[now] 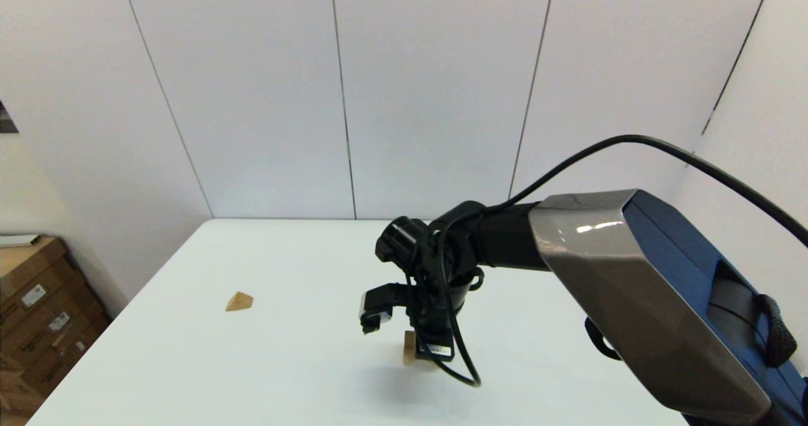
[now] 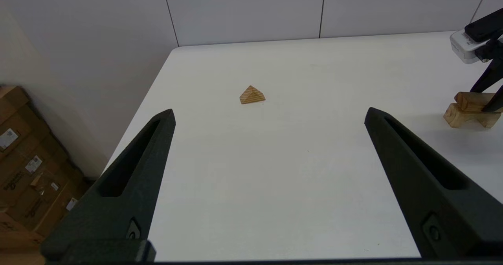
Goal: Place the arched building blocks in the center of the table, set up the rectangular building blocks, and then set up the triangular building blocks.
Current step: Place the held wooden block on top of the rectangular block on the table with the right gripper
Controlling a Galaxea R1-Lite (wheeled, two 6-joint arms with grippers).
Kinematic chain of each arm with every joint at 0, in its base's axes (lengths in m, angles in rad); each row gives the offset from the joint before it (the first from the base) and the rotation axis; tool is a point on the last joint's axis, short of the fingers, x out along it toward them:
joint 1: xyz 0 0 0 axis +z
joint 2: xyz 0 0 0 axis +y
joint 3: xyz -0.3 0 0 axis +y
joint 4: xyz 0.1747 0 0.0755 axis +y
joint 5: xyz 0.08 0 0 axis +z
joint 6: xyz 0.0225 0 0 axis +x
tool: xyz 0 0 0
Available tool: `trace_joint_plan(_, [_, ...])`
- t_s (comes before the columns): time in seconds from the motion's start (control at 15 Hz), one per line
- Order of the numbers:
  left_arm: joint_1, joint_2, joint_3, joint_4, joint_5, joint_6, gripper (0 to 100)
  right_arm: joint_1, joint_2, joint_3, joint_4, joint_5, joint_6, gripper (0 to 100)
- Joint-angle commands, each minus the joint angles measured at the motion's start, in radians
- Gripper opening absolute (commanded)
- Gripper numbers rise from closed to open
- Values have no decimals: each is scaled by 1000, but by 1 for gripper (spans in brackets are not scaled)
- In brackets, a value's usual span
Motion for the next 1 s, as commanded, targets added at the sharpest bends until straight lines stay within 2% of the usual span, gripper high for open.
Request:
trace_joint_plan(0.07, [0,2,0,0,0,0,100,0,-2,0,7,0,-6,0])
trace_joint_plan(1.0, [0,2,0,0,0,0,100,0,-1,0,6,0,-26,0])
